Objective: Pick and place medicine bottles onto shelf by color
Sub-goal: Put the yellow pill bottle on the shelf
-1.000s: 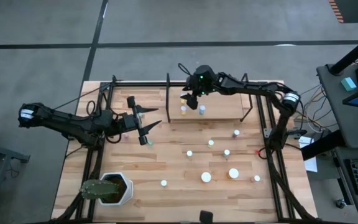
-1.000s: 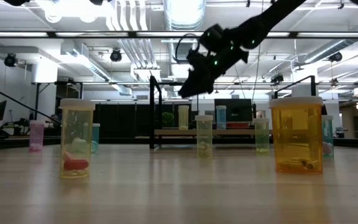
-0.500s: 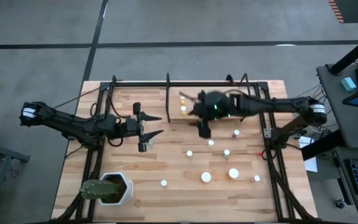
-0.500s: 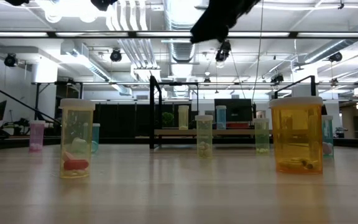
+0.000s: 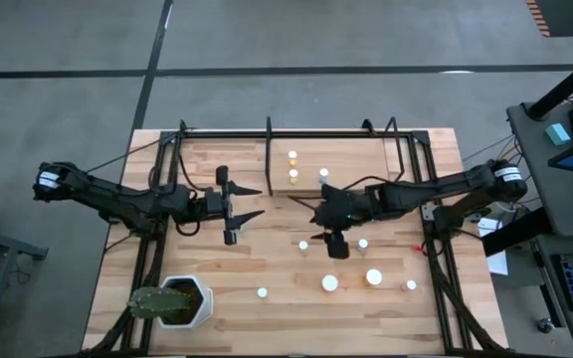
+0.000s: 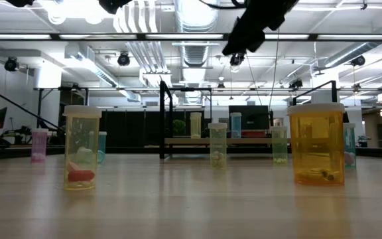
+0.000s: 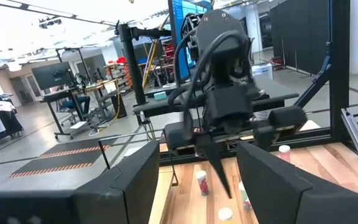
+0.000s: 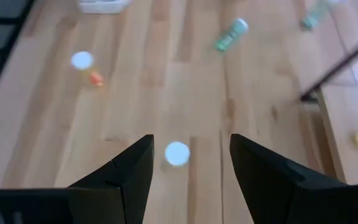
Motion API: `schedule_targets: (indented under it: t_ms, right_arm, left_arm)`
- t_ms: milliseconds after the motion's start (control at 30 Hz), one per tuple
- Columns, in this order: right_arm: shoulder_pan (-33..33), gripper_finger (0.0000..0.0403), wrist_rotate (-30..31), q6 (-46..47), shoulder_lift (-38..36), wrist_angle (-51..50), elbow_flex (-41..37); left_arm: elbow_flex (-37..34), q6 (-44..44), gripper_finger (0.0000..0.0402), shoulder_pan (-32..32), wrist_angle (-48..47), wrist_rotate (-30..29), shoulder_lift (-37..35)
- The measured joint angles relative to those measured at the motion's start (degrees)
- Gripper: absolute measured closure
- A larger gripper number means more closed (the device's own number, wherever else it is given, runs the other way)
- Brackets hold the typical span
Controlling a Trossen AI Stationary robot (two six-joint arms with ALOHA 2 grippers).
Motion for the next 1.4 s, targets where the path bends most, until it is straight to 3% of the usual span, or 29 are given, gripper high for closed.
schedule_targets:
  t_ms: [233,533,667,1200,1400]
  right_arm:
    - [0.77,0.018,5.37,1.24,3.93,0.33,-1.76]
    - [1.64,0.0155,5.48,-2.49,11.47,-1.95,3.52]
    - [1.76,0.0161,2.55,-3.16,13.29,-1.87,3.61]
    - [2.11,0.017,2.34,-3.93,20.79,0.81,3.63]
    - [2.1,0.0203,2.37,-3.97,21.14,2.29,3.5]
  left_arm:
    - [0.0,0.07,0.0203,0.0,-0.03,-0.01,0.0]
    - [0.0,1.71,0.0203,0.0,-0.07,-0.11,-0.02]
    - [0.0,1.79,0.0203,0.0,-0.2,-0.2,-0.02]
    - [0.0,2.12,0.0203,0.0,-0.17,-0.22,-0.04]
    - [0.0,1.97,0.0203,0.0,-0.2,-0.22,-0.04]
